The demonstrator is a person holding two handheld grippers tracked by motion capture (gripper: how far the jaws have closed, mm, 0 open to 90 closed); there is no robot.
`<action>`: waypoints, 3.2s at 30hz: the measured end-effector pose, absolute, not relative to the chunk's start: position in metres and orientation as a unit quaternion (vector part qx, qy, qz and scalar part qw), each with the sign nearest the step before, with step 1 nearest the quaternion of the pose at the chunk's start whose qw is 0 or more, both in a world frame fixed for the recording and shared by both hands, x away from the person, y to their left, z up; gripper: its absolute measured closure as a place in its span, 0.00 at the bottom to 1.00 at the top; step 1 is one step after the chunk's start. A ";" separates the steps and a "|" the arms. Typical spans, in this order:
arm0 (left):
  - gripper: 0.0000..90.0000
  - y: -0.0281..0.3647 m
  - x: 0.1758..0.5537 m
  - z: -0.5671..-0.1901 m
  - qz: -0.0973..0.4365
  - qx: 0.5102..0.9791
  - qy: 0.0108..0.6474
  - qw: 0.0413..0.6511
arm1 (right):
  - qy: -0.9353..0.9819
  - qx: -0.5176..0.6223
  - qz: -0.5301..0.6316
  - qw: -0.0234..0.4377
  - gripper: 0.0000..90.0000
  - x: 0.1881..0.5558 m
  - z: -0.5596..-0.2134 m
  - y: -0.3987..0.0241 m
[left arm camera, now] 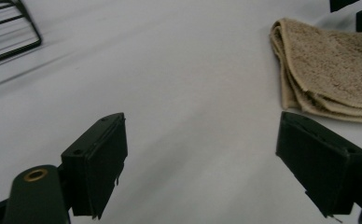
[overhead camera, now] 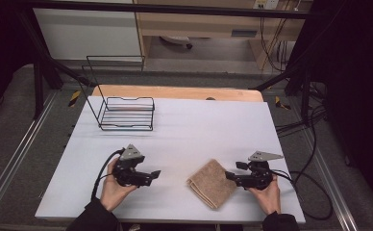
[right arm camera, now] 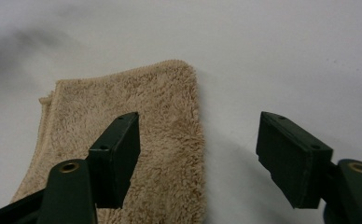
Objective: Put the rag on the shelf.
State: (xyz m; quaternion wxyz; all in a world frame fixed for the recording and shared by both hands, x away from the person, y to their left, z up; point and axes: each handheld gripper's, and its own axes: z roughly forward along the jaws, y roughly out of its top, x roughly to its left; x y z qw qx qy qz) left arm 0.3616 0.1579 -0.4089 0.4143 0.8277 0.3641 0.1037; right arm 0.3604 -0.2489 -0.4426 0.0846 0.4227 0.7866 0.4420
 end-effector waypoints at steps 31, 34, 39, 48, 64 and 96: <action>0.69 0.041 0.372 -0.444 0.004 0.871 0.337 0.359 | 0.801 0.428 0.415 0.057 0.69 0.363 -0.452 -0.240; 0.73 0.042 0.374 -0.444 -0.009 0.869 0.340 0.358 | 0.803 0.429 0.411 0.051 0.72 0.364 -0.454 -0.238; 0.87 0.043 0.377 -0.445 -0.038 0.863 0.351 0.360 | 0.802 0.435 0.407 0.040 0.78 0.366 -0.455 -0.235; 0.91 0.043 0.368 -0.438 -0.008 0.868 0.338 0.363 | 0.811 0.428 0.396 0.045 0.95 0.365 -0.447 -0.229; 0.92 0.091 0.348 -0.412 0.051 0.847 0.370 0.378 | 0.828 0.363 0.421 0.078 0.96 0.380 -0.423 -0.175; 0.47 0.164 0.351 -0.418 0.101 0.815 0.430 0.375 | 0.829 0.321 0.449 0.096 0.53 0.419 -0.424 -0.094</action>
